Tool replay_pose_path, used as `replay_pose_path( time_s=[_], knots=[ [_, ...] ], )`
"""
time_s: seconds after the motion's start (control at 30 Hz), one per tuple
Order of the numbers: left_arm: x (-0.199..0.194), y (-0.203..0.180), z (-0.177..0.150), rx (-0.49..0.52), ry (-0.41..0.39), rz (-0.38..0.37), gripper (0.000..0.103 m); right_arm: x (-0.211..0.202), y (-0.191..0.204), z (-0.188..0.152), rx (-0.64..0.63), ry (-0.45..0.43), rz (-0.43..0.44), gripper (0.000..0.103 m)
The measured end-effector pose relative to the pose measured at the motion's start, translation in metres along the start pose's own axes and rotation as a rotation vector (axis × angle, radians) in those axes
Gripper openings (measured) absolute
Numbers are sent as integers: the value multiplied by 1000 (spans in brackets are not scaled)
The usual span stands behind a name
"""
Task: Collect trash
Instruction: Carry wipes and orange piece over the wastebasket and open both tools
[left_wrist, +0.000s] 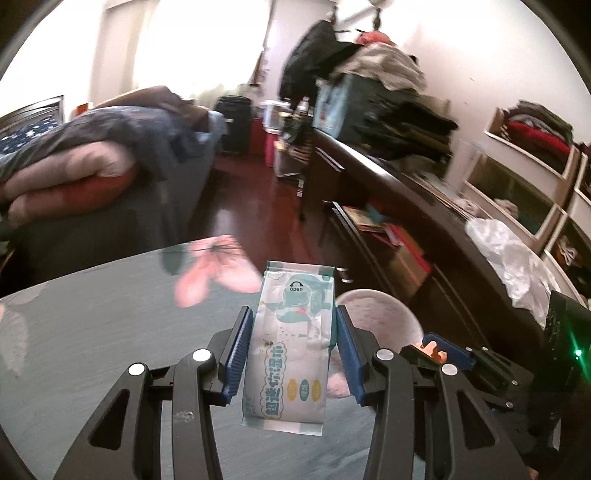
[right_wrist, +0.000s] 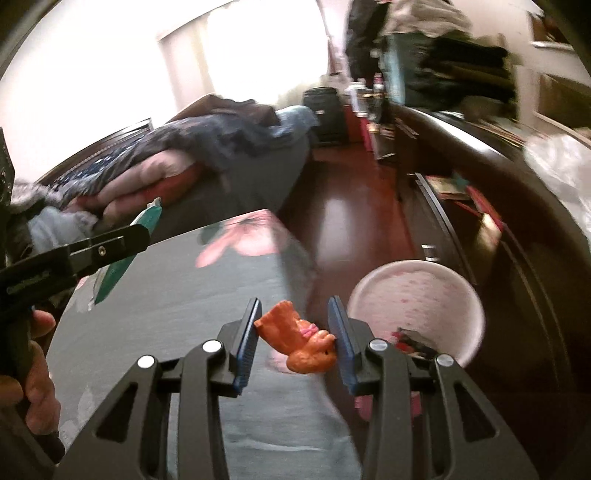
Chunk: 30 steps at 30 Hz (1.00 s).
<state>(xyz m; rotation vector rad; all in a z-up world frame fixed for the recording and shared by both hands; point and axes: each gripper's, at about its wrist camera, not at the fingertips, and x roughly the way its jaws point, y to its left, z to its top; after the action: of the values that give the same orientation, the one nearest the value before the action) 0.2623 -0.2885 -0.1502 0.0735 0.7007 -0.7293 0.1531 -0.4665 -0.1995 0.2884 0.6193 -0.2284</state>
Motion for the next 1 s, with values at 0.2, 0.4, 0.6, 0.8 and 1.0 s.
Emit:
replay_pose_path(
  time_s=[0.2, 0.4, 0.6, 0.8, 1.0],
  knots=[
    [40, -43, 5, 56, 40, -78, 45, 6, -55, -3, 82, -4, -88, 38],
    [80, -76, 6, 105, 84, -131, 45, 22, -94, -6, 150, 6, -150, 38],
    [119, -100, 7, 135, 120, -168, 45, 41, -120, -10, 182, 23, -195, 38],
    [159, -116, 9, 148, 162, -187, 45, 69, -137, -12, 196, 49, -226, 38],
    [190, -122, 12, 133, 209, -211, 46, 97, -151, -13, 193, 65, -243, 39]
  ],
)
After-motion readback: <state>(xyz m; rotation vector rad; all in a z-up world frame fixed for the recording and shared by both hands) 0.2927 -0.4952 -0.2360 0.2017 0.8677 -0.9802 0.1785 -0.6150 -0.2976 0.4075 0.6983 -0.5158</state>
